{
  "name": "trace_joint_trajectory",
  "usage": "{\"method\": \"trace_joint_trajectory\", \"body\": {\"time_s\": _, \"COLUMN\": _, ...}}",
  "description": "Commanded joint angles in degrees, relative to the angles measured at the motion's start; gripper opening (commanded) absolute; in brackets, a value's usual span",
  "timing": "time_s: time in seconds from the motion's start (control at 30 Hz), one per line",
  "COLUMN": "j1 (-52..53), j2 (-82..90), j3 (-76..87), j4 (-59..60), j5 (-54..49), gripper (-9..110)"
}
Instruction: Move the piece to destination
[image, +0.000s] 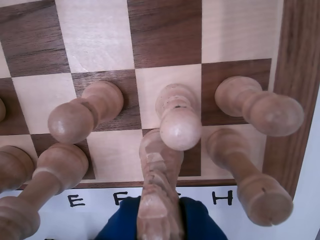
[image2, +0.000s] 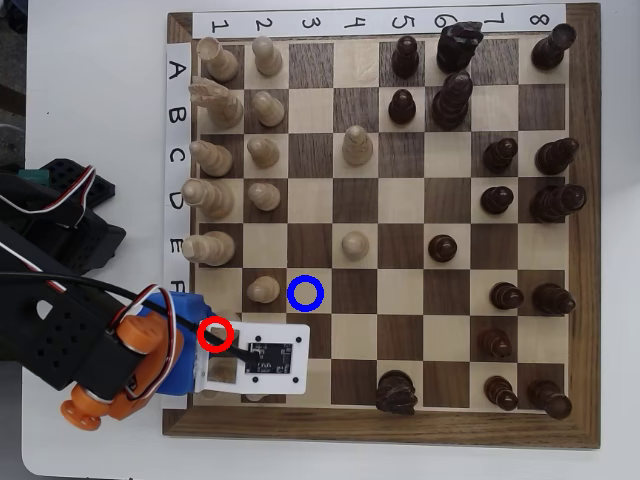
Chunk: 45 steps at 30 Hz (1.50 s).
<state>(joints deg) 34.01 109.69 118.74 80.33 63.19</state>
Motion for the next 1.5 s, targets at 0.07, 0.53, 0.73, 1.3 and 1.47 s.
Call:
{"method": "trace_joint_trajectory", "body": {"time_s": 0.07, "j1": 2.7, "j2": 2.7, "j3": -2.2, "j4": -0.4, "j5": 0.3, "gripper": 0}}
{"method": "trace_joint_trajectory", "body": {"time_s": 0.53, "j1": 4.9, "j2": 5.6, "j3": -6.9, "j4": 3.8, "j5": 0.4, "gripper": 0}}
{"method": "trace_joint_trajectory", "body": {"time_s": 0.73, "j1": 4.9, "j2": 6.9, "j3": -8.6, "j4": 5.2, "j5": 1.0, "gripper": 0}}
{"method": "trace_joint_trajectory", "body": {"time_s": 1.3, "j1": 5.2, "j2": 8.6, "j3": -15.8, "j4": 9.6, "j5": 1.6, "gripper": 0}}
{"method": "trace_joint_trajectory", "body": {"time_s": 1.47, "j1": 5.3, "j2": 8.7, "j3": -18.1, "j4": 10.9, "j5": 1.4, "gripper": 0}}
